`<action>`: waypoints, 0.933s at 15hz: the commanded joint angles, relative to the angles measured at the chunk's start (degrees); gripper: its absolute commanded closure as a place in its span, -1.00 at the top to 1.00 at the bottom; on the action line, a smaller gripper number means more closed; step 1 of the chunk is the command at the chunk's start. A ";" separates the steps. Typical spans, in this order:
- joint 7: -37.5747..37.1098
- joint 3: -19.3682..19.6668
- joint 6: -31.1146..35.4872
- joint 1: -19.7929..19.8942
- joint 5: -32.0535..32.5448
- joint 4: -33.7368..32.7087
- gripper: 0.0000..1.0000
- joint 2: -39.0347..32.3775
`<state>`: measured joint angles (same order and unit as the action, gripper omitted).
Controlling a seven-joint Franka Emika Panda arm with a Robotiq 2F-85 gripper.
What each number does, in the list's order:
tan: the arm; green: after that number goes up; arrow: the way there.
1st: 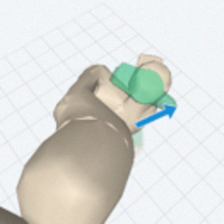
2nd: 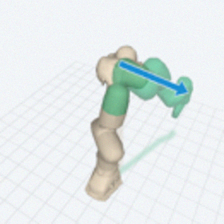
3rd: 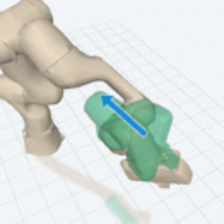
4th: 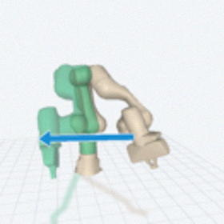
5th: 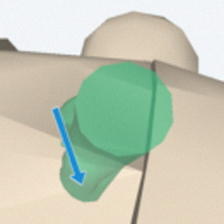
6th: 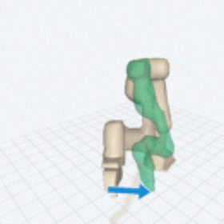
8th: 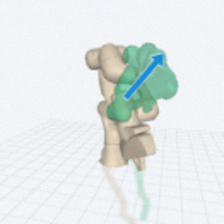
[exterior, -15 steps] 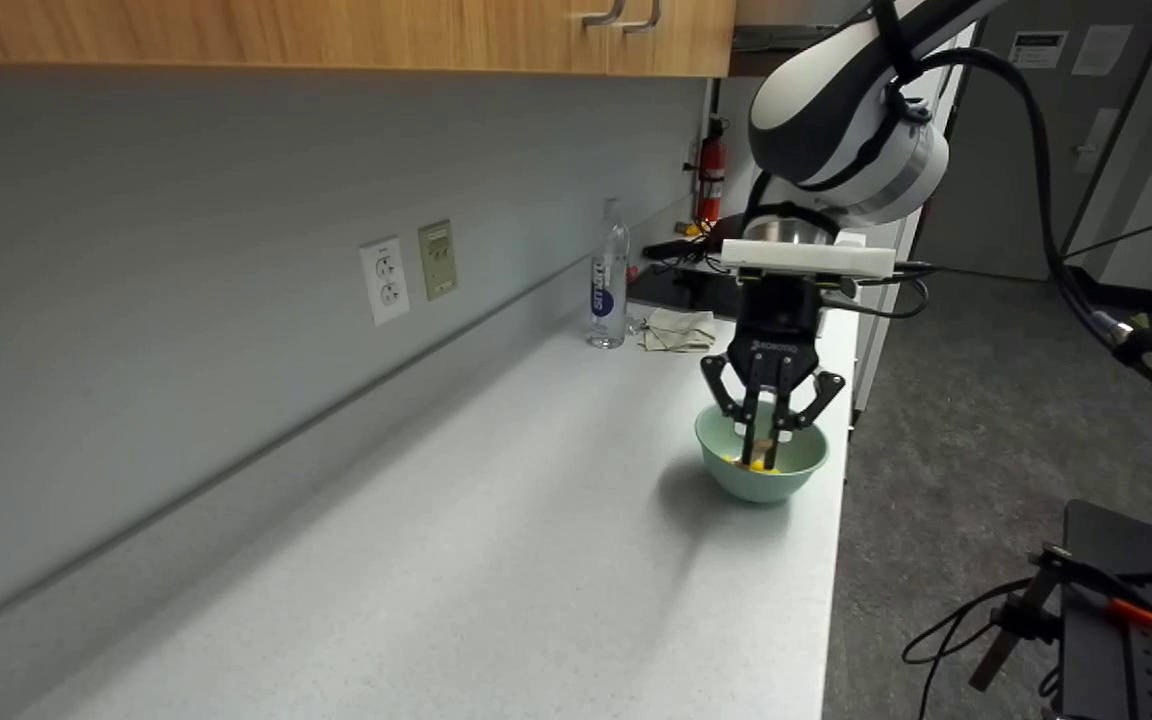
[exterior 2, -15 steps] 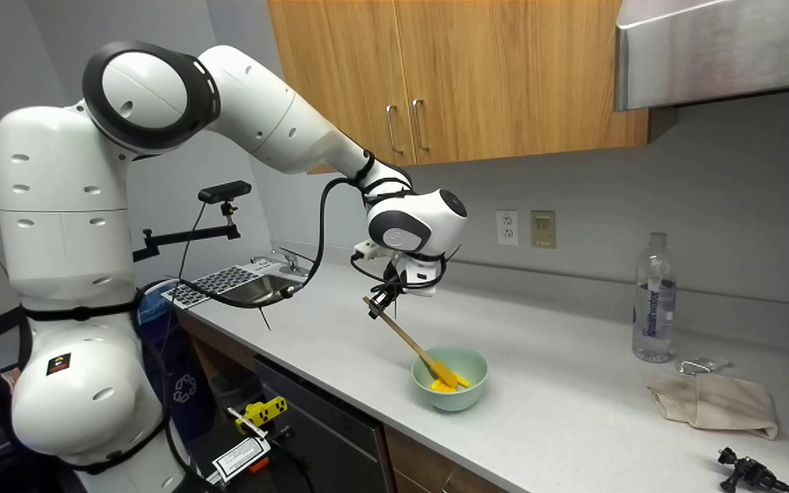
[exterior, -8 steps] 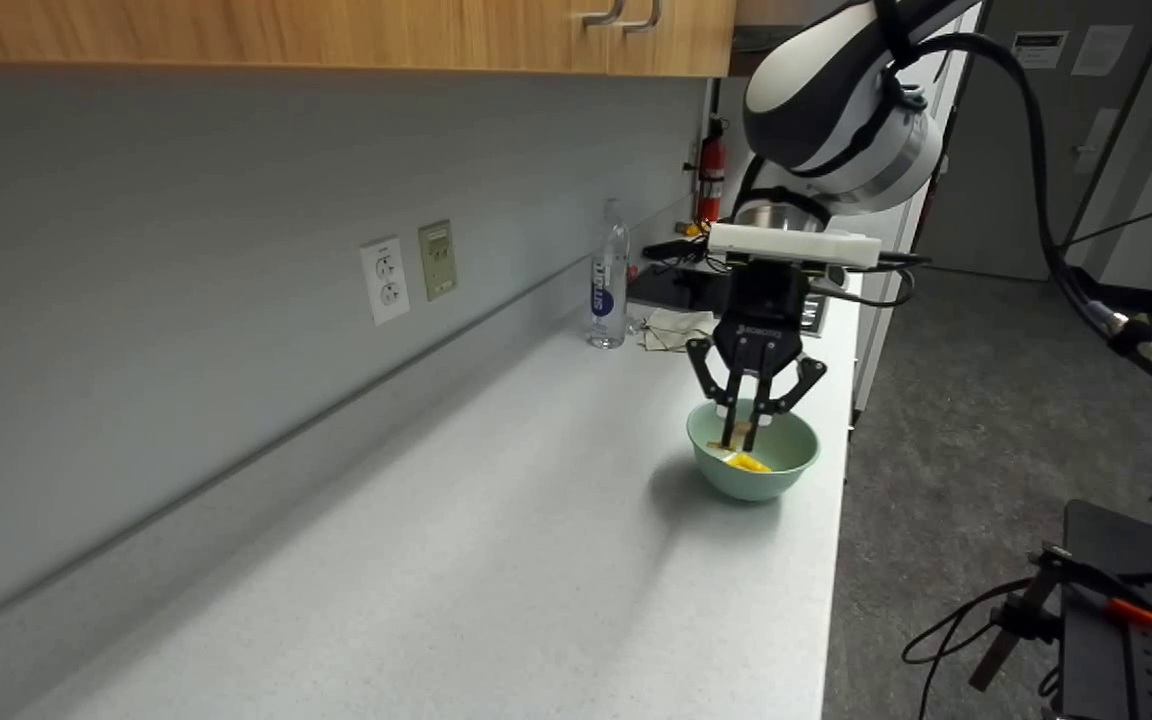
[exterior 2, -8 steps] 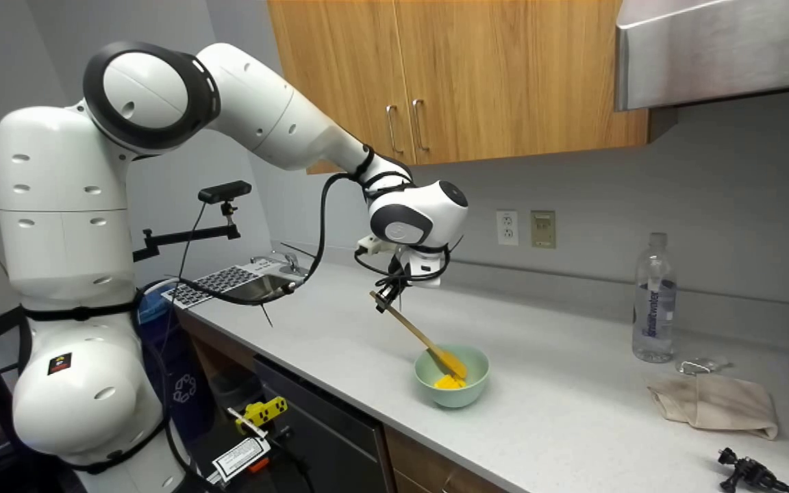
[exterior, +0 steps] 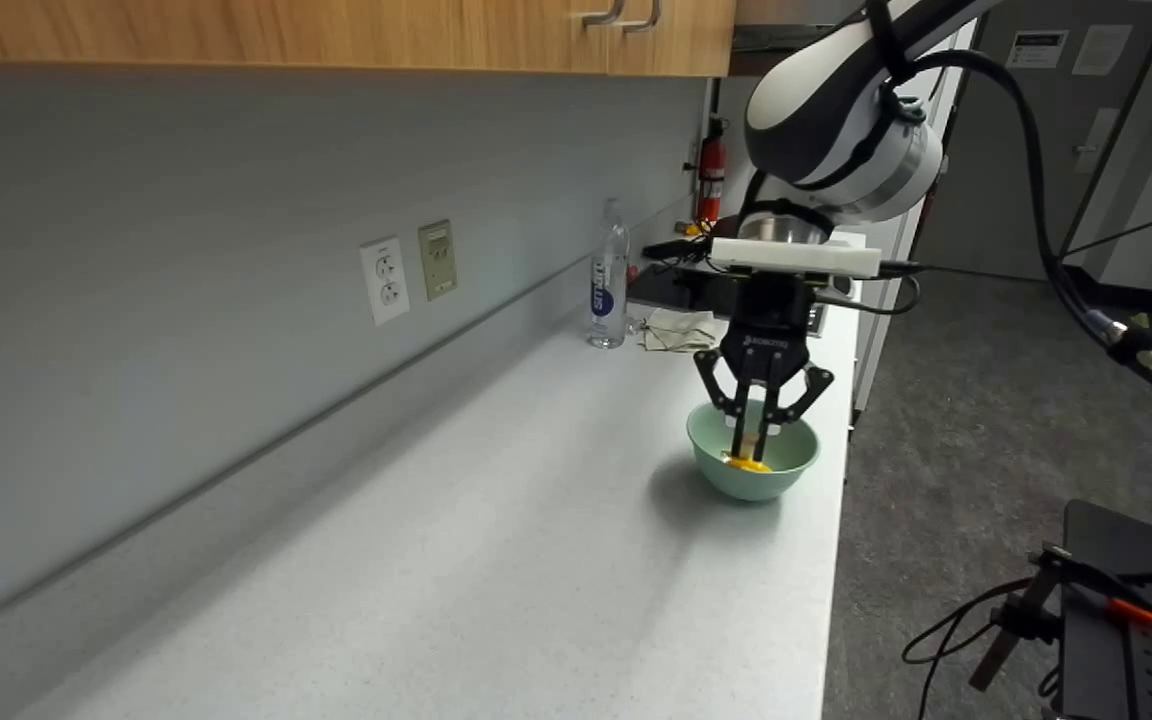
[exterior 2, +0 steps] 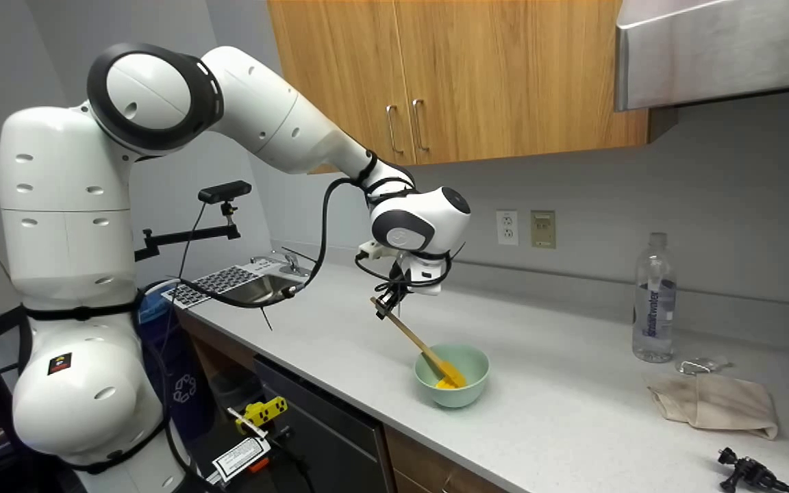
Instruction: Use the ladle to stir in the bow
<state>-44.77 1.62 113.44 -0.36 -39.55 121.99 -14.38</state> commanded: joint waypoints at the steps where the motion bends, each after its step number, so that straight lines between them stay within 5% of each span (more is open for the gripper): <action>1: -0.98 -0.50 -2.68 -0.29 -0.62 -1.04 -0.92 -1.46; 11: -11.45 0.38 10.93 -2.98 14.02 0.12 -0.92 -2.04; 14: -11.58 -0.48 10.11 -2.15 12.89 -0.12 -0.92 -1.87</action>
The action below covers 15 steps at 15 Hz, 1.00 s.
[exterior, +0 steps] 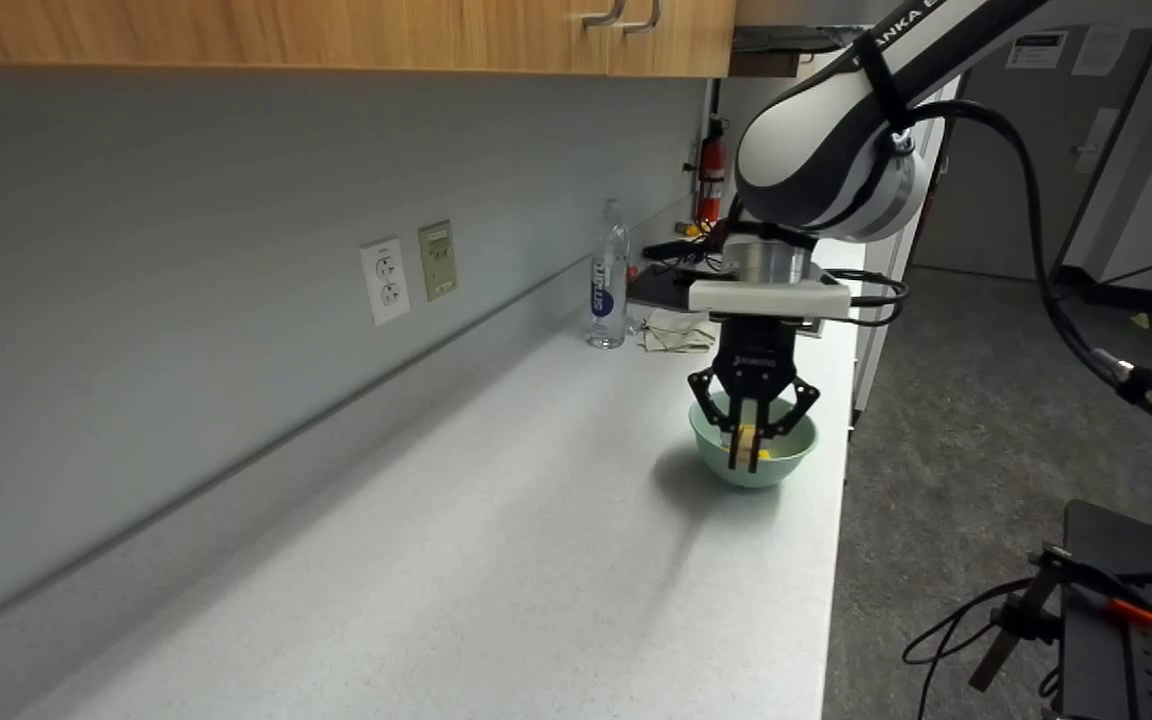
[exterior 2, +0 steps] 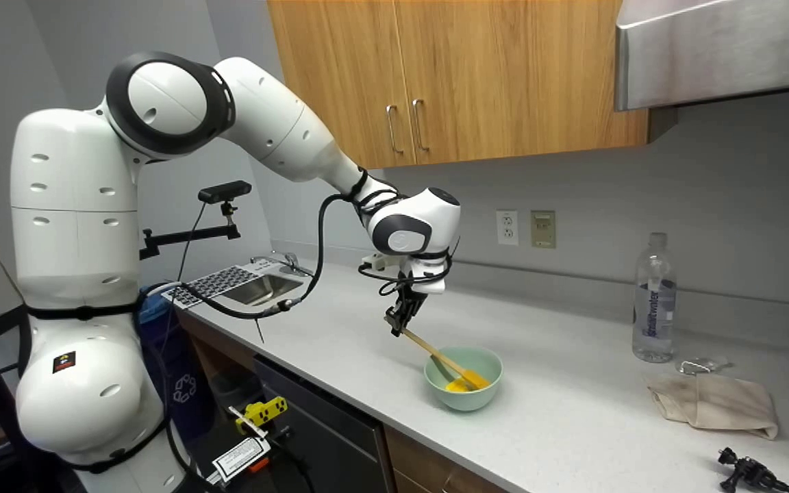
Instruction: Use the ladle to stir in the bow
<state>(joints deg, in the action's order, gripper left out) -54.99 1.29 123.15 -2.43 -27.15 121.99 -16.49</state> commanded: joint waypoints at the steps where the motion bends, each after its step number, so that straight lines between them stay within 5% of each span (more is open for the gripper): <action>1: -0.76 -0.45 -0.52 0.18 -0.39 -0.29 -0.92 0.58; 9: 0.35 -1.10 -15.54 2.11 -9.22 -3.83 -0.92 0.97; 15: 0.80 0.14 -15.85 2.78 -11.82 -4.91 -0.92 -1.11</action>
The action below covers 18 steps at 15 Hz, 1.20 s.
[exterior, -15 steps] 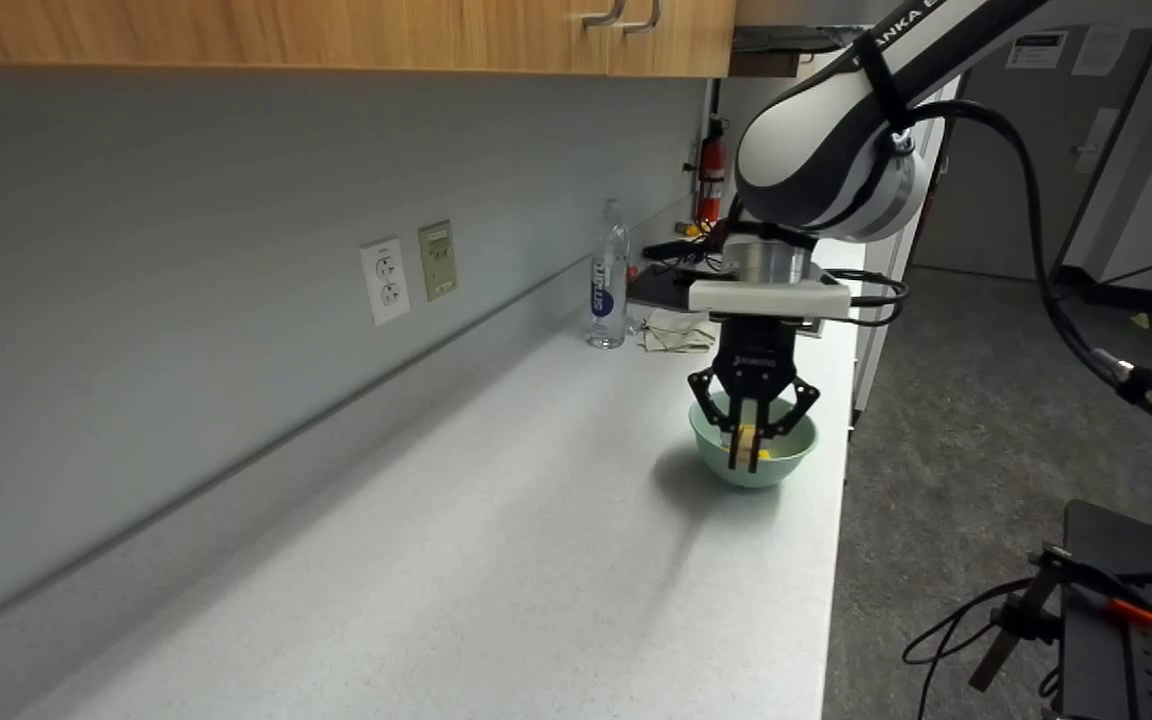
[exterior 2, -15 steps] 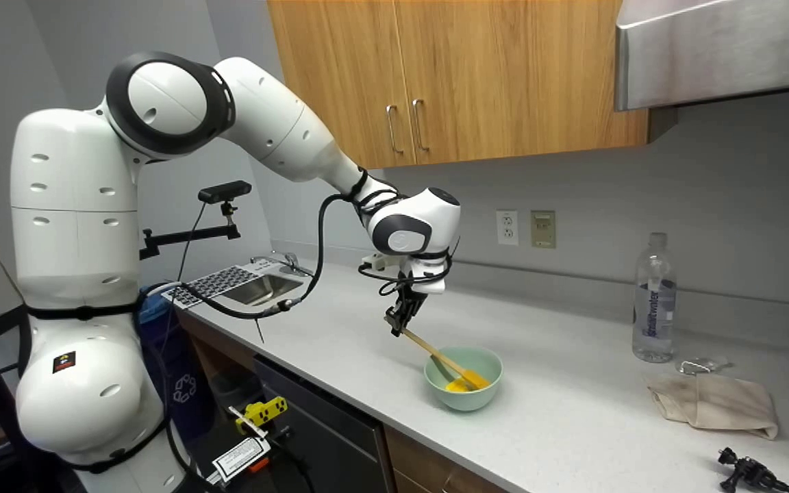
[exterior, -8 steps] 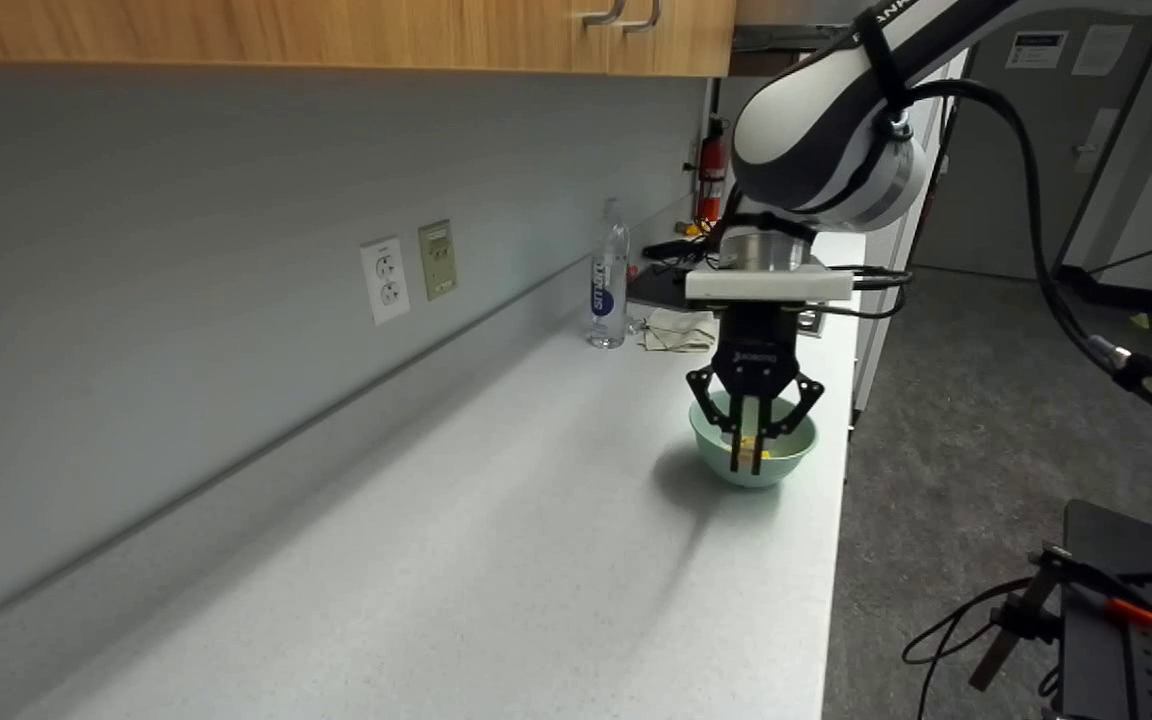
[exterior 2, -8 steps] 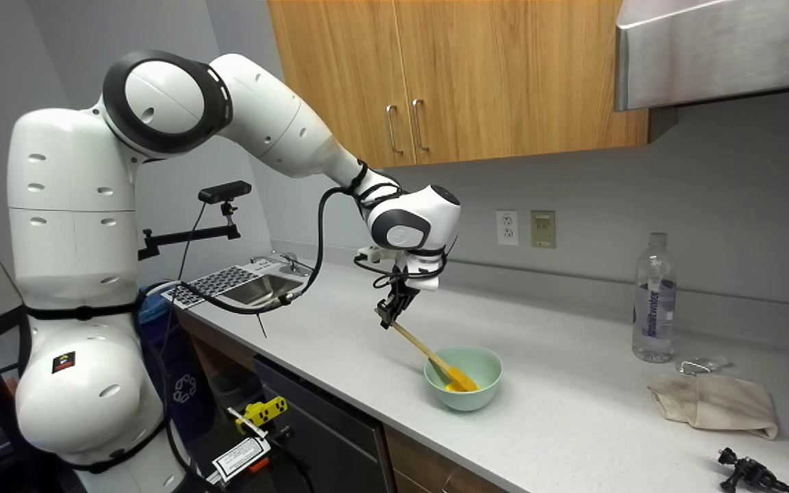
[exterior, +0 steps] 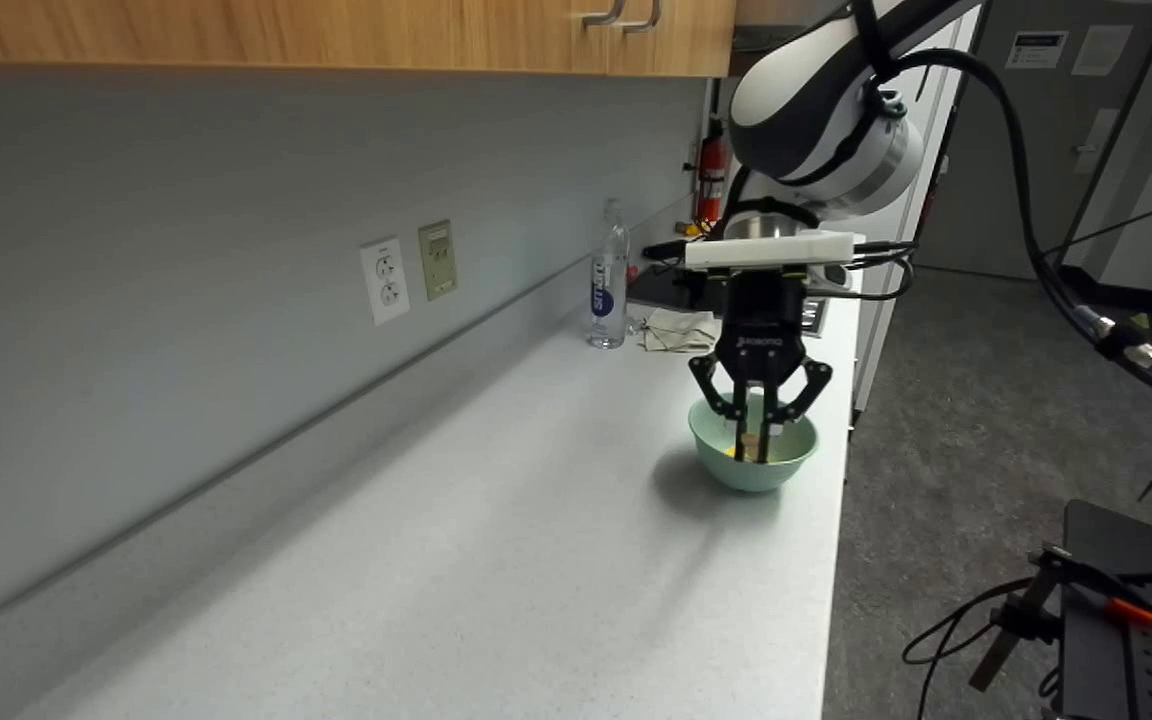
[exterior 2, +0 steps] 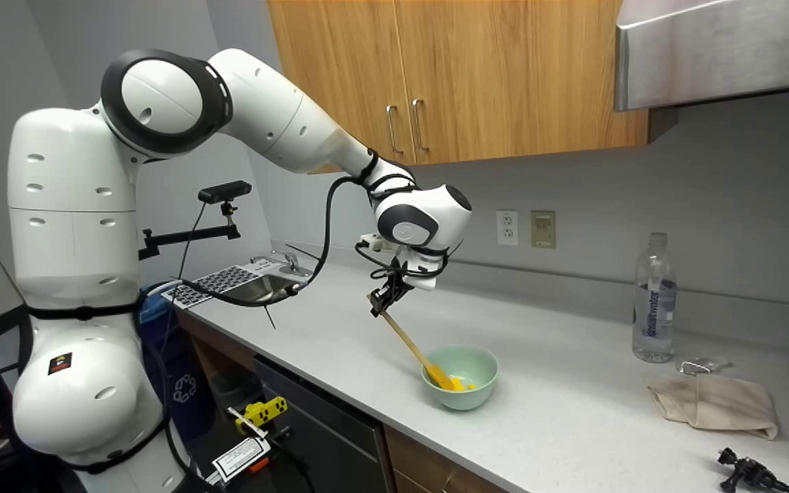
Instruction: Use the ladle to stir in the bow
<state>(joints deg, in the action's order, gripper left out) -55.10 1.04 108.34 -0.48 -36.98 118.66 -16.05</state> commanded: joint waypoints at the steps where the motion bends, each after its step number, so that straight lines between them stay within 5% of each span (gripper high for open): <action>1: 0.86 0.55 -0.92 1.02 -2.26 -1.79 -0.92 -2.11; 18: 2.16 1.00 9.80 -0.13 -0.15 -0.75 -0.92 0.61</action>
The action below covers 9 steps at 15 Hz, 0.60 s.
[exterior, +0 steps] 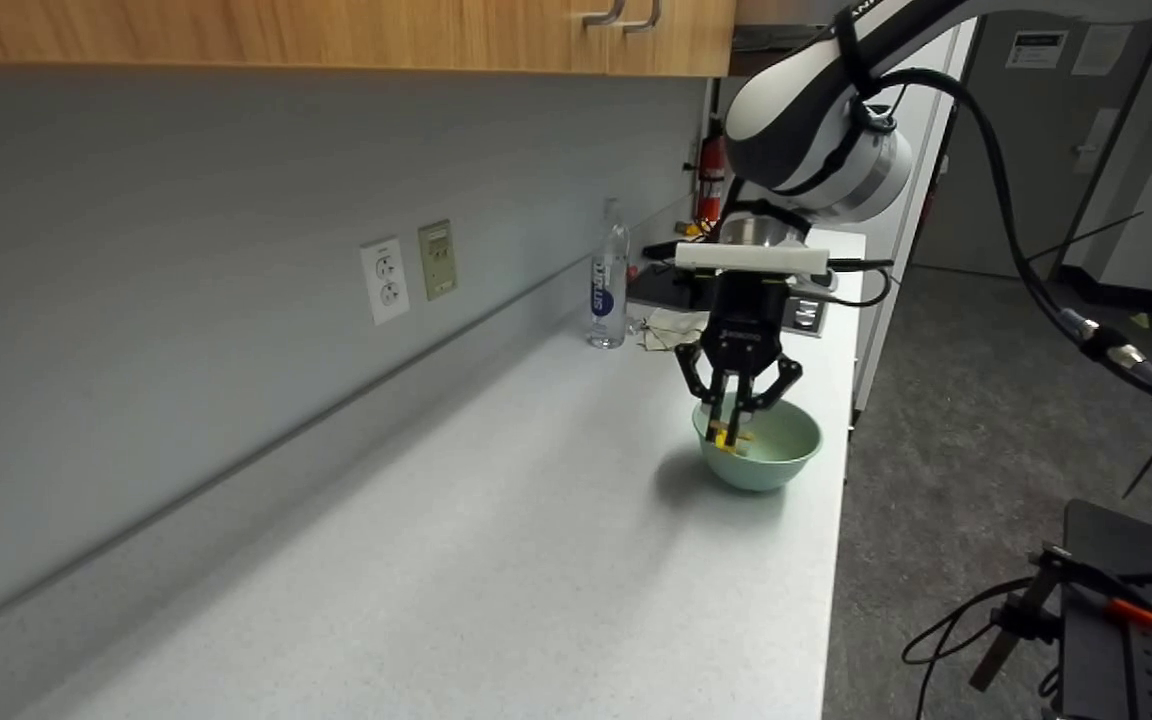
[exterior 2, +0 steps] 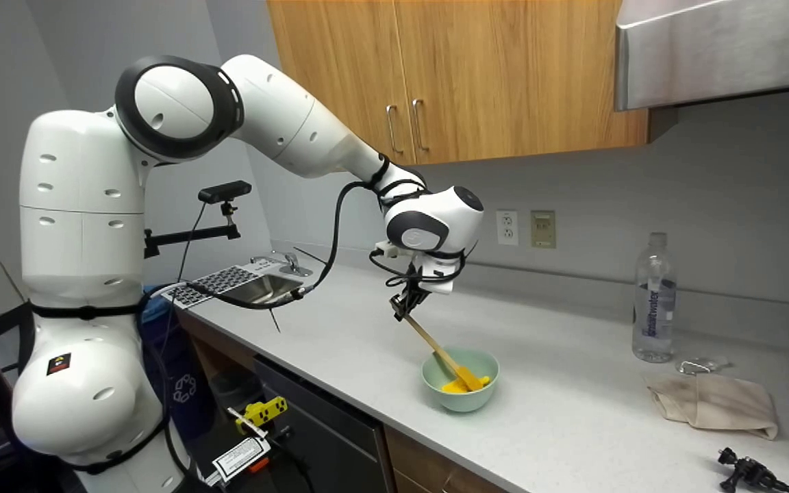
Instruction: Use the ladle to stir in the bow
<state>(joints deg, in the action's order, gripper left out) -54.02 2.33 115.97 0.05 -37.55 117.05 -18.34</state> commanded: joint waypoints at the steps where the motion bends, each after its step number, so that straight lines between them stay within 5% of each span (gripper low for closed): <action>1: 0.86 -0.39 2.73 -0.84 0.64 1.00 -0.92 3.48; 9: 1.20 -0.90 1.55 -0.41 -1.49 1.68 -0.92 3.65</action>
<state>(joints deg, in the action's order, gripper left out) -53.94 1.88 117.85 -0.77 -37.52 117.58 -15.12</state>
